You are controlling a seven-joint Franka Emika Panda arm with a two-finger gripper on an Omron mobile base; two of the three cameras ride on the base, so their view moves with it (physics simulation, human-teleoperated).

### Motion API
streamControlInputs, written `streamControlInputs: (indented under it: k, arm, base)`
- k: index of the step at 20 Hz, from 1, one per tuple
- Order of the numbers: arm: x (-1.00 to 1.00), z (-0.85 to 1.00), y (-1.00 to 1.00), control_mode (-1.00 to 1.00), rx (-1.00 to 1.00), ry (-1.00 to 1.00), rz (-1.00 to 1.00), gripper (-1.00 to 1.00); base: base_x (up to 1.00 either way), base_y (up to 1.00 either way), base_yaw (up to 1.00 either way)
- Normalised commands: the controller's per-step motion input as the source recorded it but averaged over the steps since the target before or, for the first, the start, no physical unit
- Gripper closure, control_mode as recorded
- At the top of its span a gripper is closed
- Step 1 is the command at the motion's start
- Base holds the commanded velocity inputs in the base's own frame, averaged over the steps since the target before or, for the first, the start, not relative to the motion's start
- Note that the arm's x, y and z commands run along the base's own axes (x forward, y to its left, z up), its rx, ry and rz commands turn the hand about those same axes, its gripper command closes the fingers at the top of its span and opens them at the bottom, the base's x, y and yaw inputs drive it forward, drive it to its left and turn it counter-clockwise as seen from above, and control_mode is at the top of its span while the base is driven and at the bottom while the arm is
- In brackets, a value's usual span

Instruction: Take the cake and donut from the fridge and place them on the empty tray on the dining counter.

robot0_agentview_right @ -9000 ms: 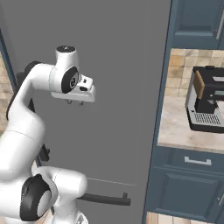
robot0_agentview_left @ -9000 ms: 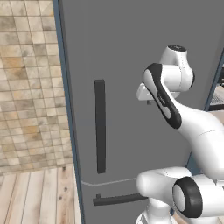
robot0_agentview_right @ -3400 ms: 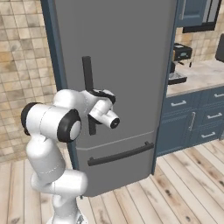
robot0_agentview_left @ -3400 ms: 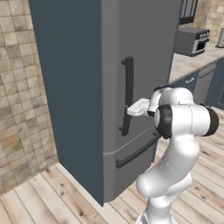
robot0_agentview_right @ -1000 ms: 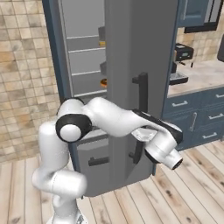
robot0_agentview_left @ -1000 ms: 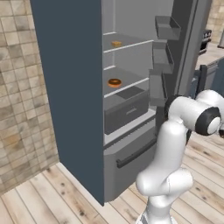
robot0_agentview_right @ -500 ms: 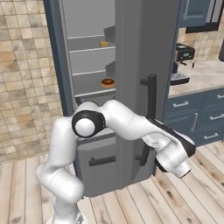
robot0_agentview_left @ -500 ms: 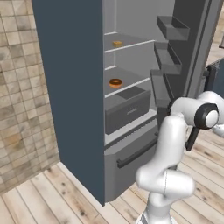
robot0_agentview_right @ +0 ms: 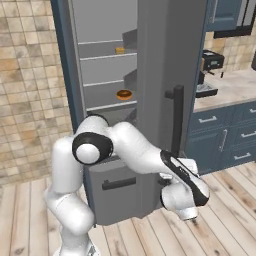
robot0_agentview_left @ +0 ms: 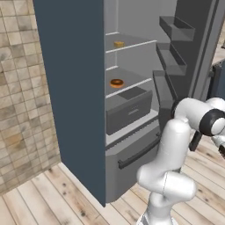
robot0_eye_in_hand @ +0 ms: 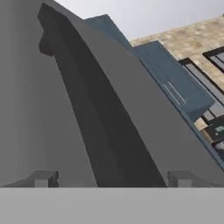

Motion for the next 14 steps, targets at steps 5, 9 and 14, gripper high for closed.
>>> streamControlInputs:
  k: [5,9,14]
  arm:
    - [-1.0,0.92,-0.21,-1.0,0.12,-0.19,-0.25,-1.0]
    - [-1.0,0.83,0.29,-1.0,0.01,-0.15,-0.31,-1.0]
    - [-0.99,0.9,0.91,-1.0,-0.05,0.1,-0.22,-1.0]
  base:
    - [0.0,0.0,0.0]
    - [0.0,0.0,0.0]
    - [0.0,0.0,0.0]
